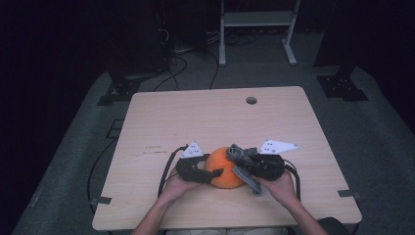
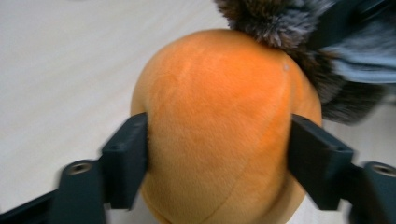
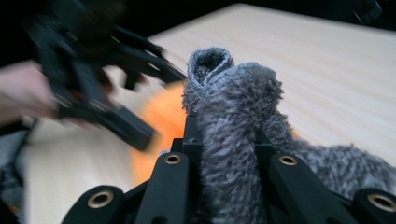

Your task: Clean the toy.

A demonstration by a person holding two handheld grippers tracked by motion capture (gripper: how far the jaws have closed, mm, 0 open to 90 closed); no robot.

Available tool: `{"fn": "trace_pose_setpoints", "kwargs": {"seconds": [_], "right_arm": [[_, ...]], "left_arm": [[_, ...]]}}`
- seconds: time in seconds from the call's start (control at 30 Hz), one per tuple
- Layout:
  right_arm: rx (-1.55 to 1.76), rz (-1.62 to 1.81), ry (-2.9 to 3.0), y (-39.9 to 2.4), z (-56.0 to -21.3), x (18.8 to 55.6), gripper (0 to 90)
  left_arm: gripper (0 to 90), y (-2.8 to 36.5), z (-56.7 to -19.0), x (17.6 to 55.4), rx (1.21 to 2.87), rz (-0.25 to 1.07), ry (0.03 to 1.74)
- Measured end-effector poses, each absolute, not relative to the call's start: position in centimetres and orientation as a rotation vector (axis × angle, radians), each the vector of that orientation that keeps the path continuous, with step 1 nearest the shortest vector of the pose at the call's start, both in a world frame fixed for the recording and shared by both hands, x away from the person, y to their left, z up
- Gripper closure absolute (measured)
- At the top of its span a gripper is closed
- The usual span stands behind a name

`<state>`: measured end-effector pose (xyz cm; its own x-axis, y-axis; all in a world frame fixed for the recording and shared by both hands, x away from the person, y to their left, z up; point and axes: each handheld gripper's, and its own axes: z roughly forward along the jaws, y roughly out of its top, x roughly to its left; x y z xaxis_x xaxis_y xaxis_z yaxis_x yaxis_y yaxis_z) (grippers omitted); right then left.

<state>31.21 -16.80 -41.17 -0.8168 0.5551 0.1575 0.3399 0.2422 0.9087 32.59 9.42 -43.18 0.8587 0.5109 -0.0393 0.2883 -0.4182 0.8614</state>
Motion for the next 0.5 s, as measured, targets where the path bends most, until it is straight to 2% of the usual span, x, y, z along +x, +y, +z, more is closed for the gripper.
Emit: {"fn": "trace_pose_setpoints", "kwargs": {"seconds": [0.07,0.13,0.33,0.37,0.43,0.5], "right_arm": [[0.794,1.620,2.297,-16.1,-40.7,30.8,75.2],[0.806,1.601,2.290,-16.4,-40.8,31.0,75.3],[0.892,1.541,2.308,-17.8,-42.0,31.6,75.3],[0.882,1.534,2.306,-17.6,-41.8,31.4,75.4],[0.847,1.548,2.287,-17.1,-41.2,31.0,75.4],[0.770,1.590,2.273,-16.3,-40.4,30.3,75.4]], "left_arm": [[32.0,8.9,-42.5,31.9,2.041,0.355,0.538],[31.7,9.0,-42.3,31.7,2.039,0.344,0.518],[11.4,9.9,-43.5,33.5,2.018,0.156,0.665],[14.0,9.9,-43.7,33.6,2.011,0.152,0.679],[24.7,9.7,-43.5,33.1,2.012,0.227,0.652],[30.2,9.1,-42.8,32.4,2.018,0.301,0.588]]}}
